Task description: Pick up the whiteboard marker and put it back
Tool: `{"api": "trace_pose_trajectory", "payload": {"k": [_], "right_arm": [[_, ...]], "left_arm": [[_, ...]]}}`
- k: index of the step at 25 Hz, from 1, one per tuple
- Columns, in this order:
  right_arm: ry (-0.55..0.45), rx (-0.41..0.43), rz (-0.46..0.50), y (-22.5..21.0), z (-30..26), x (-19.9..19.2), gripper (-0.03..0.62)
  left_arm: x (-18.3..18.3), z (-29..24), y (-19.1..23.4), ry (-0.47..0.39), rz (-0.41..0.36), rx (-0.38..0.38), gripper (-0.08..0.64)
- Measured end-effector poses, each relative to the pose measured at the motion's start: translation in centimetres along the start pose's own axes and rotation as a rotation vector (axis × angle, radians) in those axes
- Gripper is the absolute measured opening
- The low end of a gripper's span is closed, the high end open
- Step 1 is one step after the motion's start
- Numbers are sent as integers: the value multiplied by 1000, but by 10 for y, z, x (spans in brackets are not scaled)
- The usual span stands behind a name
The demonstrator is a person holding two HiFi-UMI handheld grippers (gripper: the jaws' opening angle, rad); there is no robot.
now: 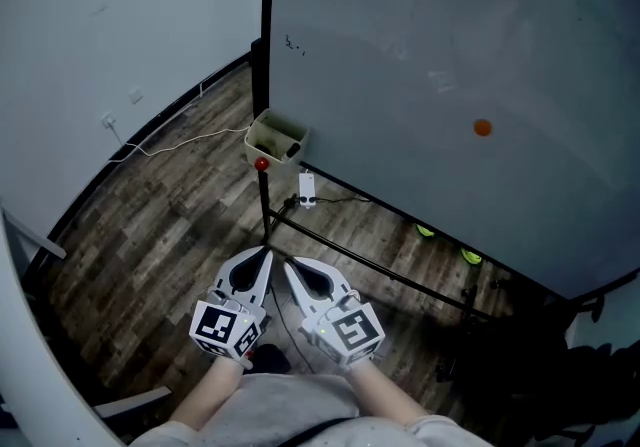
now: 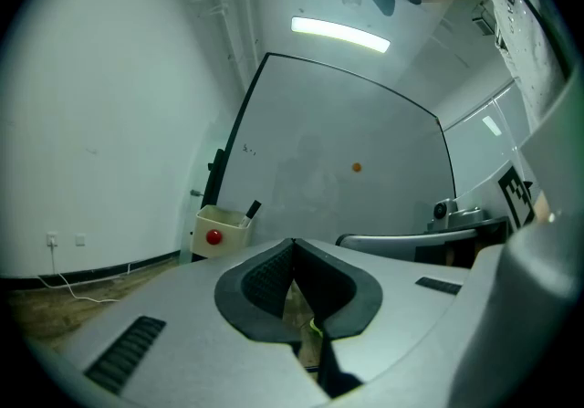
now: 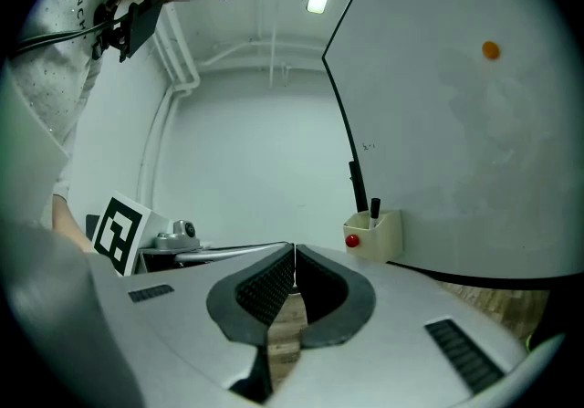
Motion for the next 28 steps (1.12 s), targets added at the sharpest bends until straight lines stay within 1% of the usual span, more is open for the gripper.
{"api": "trace_pose_trajectory", "payload": {"k": [3, 8, 13, 18, 22, 25, 28], "right_arm": [[-7, -24, 2, -6, -20, 6, 20], [-38, -52, -2, -16, -51, -5, 20], [-37, -85, -10, -23, -84, -7, 20], [-42, -101, -4, -22, -113, -7, 20], [-22, -97, 6, -20, -122, -6, 20], [-3, -109, 10, -21, -124, -5, 20], [-19, -120, 12, -22, -126, -4, 20]], "left_arm": [[7, -12, 18, 6, 4, -17, 15], [13, -31, 48, 19, -4, -56, 15], [19, -46, 79, 36, -16, -102, 15], [27, -53, 106, 38, -25, -119, 15], [31, -55, 116, 33, -9, -121, 15], [29, -56, 116, 36, -2, -147, 15], [27, -59, 117, 42, 4, -165, 15]]}}
Point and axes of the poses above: the fingertips, and each gripper's own axes: z backward along the fingers, y to its left, x out of its top, the point moved 10 cm from there along z, backward along the fingers, and after that the axes turned 7 degrees about z, right-handed, at the moved point
